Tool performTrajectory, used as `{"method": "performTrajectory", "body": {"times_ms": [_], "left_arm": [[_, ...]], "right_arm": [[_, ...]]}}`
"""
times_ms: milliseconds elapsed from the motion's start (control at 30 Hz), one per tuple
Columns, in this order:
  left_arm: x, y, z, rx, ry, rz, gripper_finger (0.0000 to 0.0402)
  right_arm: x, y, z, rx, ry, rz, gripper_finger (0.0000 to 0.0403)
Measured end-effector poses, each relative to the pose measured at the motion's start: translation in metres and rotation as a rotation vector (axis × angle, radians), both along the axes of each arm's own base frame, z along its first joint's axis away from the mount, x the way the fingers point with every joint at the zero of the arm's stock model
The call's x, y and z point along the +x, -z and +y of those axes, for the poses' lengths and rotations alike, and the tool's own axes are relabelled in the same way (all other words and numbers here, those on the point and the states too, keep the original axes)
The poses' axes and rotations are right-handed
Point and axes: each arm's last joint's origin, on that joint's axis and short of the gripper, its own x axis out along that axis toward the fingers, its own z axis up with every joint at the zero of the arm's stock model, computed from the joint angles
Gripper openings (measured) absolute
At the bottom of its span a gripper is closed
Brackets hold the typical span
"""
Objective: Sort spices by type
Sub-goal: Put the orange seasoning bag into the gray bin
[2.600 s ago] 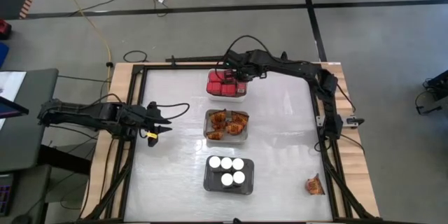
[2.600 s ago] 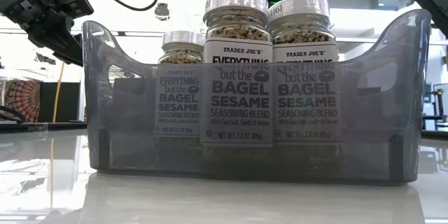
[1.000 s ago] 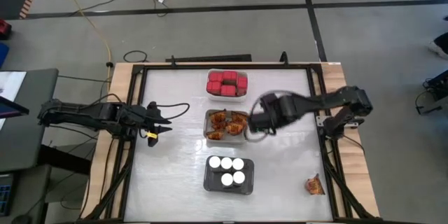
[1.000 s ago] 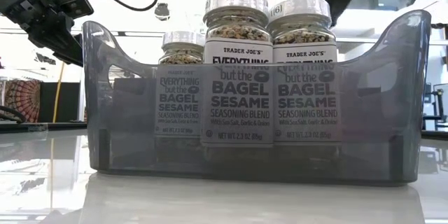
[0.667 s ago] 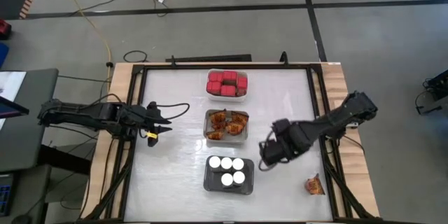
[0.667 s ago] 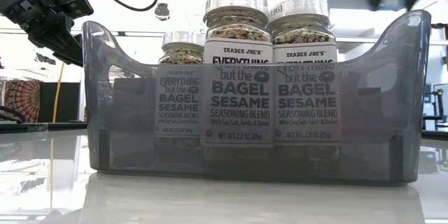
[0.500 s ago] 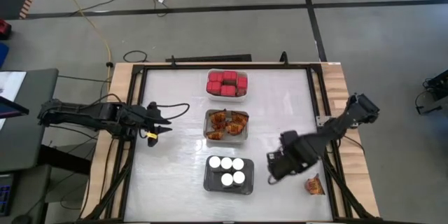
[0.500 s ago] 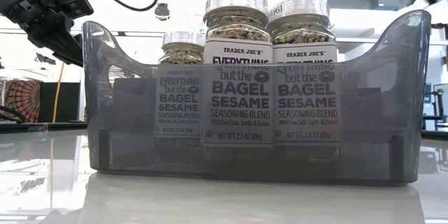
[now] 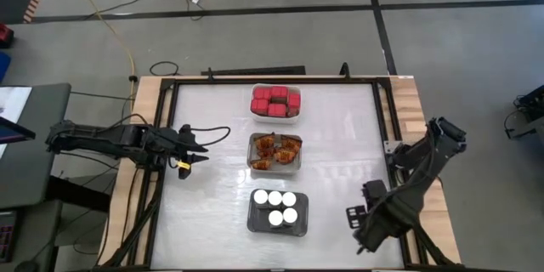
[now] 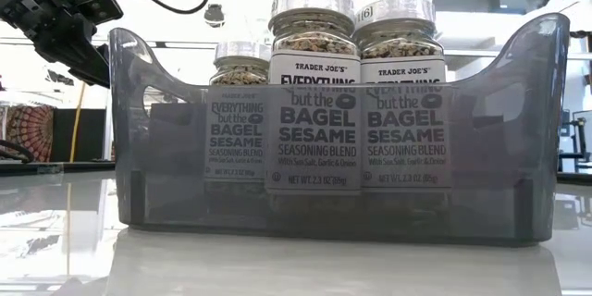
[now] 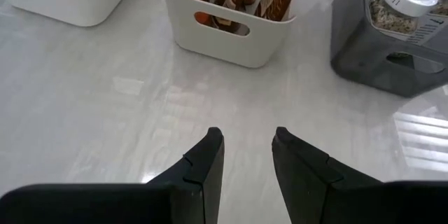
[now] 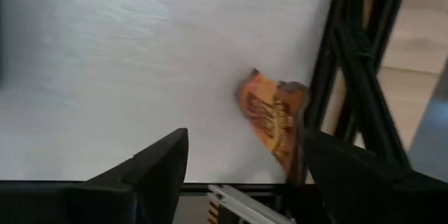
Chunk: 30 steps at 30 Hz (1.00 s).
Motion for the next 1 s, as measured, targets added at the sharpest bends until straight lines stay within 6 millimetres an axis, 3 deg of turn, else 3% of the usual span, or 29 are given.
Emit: {"method": "performTrajectory", "body": {"times_ms": [367,733,867,1000], "left_arm": [[0.0,0.0,0.0,0.001,0.0,0.0,0.0114],[0.0,0.0,0.0,0.001,0.0,0.0,0.0114],[0.0,0.0,0.0,0.001,0.0,0.0,0.0114],[0.0,0.0,0.0,0.002,0.0,0.0,0.0114]], "right_arm": [[-0.023,0.015,0.015,0.019,-0.049,0.093,0.0292],[-0.024,0.06,0.019,0.044,-0.05,0.095,0.0276],[-0.025,0.064,0.018,0.042,-0.049,0.108,0.0221],[-0.027,0.064,0.019,0.057,-0.084,0.121,0.0114]]}}
